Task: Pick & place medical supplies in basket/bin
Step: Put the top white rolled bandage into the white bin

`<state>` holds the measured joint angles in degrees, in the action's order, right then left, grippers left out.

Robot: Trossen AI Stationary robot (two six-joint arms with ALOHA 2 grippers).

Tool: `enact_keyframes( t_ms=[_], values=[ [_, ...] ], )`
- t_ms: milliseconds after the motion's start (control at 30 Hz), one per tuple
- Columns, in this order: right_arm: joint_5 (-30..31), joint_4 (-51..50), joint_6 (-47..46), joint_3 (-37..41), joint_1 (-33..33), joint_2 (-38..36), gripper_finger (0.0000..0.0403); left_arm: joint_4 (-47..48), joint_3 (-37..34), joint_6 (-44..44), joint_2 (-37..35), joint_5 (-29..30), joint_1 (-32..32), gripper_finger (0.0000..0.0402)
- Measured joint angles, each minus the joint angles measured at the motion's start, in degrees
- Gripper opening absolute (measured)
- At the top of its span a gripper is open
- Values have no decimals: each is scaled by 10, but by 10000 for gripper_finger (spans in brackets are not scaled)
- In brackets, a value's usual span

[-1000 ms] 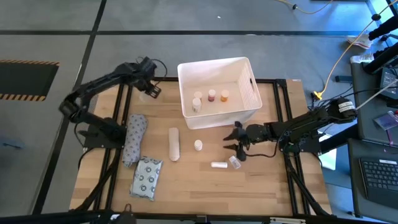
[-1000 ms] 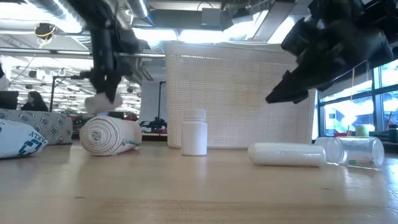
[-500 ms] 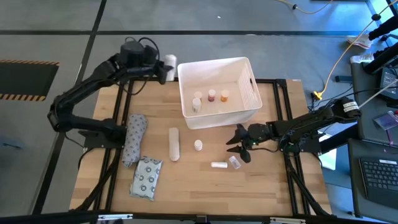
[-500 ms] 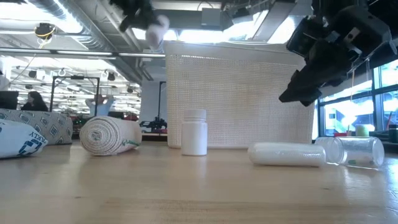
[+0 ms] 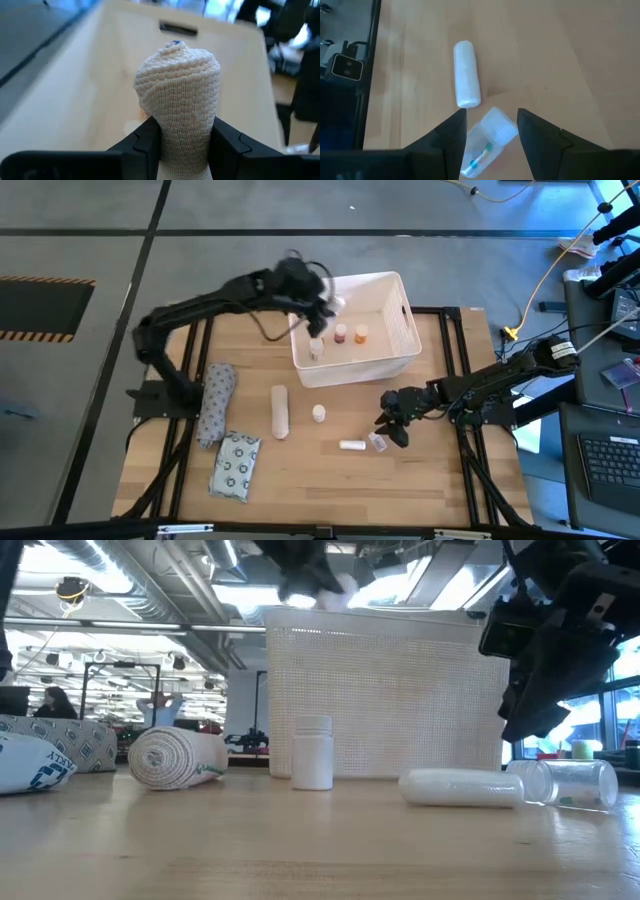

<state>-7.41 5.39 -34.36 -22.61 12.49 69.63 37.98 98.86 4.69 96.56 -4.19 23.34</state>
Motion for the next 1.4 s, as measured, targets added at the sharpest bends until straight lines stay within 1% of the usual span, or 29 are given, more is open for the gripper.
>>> enact_keyframes(
  t_ms=[100, 200, 367, 500, 667, 967, 1133, 1200, 1267, 1400],
  values=[
    [1, 0, 1, 0, 1, 0, 177, 26, 38, -16, 60, -1, -14, 116],
    [2, 0, 2, 0, 1, 0, 177, 36, 58, -24, 108, -25, -23, 116],
    [2, 0, 5, 0, 1, 0, 177, 43, 64, -31, 157, -81, -27, 116],
    [3, 0, 19, 0, 1, 0, 177, 53, 64, -34, 184, -89, -26, 116],
    [3, 0, 19, 0, 1, 0, 177, 60, 63, -46, 201, -89, -27, 116],
    [4, 0, 20, 0, 1, 0, 177, 68, 59, -47, 202, -89, -27, 123],
    [4, 0, 20, 0, 1, 0, 177, 68, 59, -55, 202, -88, -30, 132],
    [4, 0, 20, 0, 1, 0, 177, 69, 59, -72, 202, -87, -30, 135],
    [4, 0, 20, 0, 1, 0, 177, 74, 59, -80, 202, -77, -27, 136],
    [4, 0, 20, 0, 1, 0, 177, 95, 59, -79, 202, -76, -13, 130]
  ],
)
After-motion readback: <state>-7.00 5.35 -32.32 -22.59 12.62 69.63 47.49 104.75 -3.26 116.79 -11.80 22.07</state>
